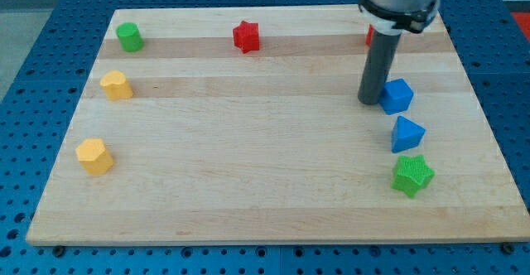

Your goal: Slide the red circle to the blue cube

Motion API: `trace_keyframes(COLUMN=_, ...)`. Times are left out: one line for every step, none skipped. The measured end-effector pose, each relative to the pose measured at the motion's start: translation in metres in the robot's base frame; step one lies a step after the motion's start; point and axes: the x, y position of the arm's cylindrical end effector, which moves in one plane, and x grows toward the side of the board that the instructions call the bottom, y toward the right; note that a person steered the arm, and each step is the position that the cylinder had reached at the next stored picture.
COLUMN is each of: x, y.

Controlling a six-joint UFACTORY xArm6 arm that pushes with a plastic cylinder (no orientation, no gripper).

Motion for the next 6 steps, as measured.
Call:
trace_keyframes(x=-0.019, y=-0.015)
trace_keyframes(x=-0.088, y=-0.016)
trace_keyframes(x=-0.130, y=-0.017)
trace_keyframes(x=-0.158, y=-0.024)
trace_keyframes(x=-0.183, y=0.019)
trace_keyframes(x=-0.150, y=0.032)
